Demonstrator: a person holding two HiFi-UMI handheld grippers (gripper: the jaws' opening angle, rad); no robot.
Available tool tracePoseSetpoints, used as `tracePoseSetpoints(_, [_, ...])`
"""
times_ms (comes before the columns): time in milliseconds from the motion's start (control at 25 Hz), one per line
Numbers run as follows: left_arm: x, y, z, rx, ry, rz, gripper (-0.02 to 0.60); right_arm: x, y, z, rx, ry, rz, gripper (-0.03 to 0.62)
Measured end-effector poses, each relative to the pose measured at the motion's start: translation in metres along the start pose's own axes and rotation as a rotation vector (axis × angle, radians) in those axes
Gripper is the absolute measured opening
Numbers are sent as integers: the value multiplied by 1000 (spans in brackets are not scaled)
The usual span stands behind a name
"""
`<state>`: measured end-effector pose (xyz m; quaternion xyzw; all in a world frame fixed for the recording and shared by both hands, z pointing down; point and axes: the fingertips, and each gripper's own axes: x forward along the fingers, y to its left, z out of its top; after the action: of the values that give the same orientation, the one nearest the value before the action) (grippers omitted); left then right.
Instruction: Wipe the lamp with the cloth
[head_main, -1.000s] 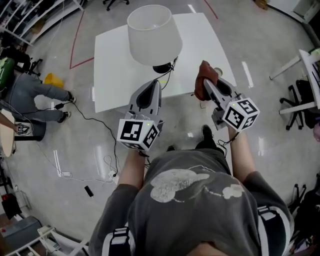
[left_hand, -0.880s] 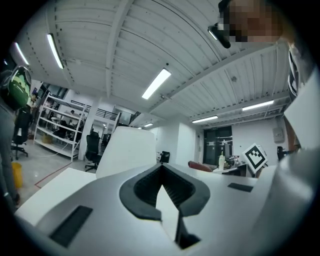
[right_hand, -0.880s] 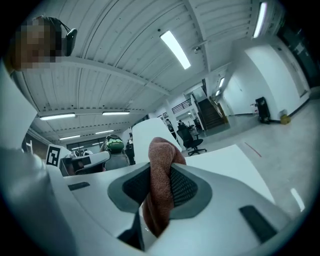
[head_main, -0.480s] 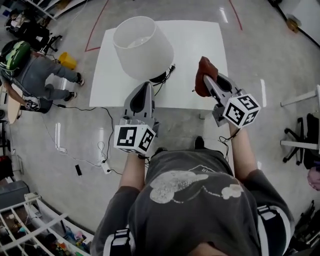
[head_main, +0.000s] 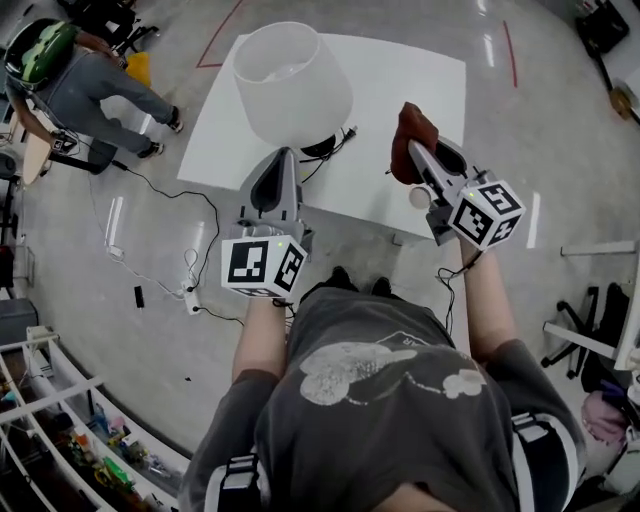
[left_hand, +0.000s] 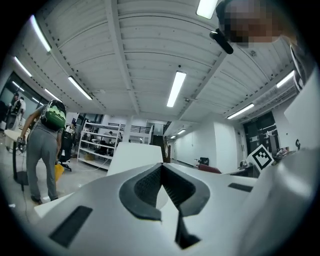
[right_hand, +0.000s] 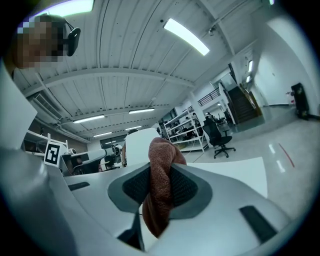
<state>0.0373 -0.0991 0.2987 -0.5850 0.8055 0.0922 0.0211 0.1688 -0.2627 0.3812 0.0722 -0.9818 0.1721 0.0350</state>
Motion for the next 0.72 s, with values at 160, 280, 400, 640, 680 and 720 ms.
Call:
tracePoseSetpoints(160, [13, 23, 8, 6, -14, 27, 8, 23, -3, 24, -27, -23, -11, 91])
tracePoseSetpoints(280, [24, 40, 13, -2, -23, 31, 8, 40, -6, 39, -45, -44, -18, 91])
tracePoseSetpoints(400, [27, 48, 17, -1, -33, 20, 8, 51, -4, 45, -75, -49, -22, 91])
tracePoseSetpoints(640, [39, 56, 21, 7, -50, 5, 8, 76, -12, 54, -80, -56, -11, 91])
tracePoseSetpoints(680, [41, 57, 20, 6, -49, 10, 8, 81, -13, 55, -84, -52, -2, 91])
tracePoseSetpoints(720, [43, 57, 20, 6, -47, 19, 8, 85, -14, 58, -88, -49, 10, 91])
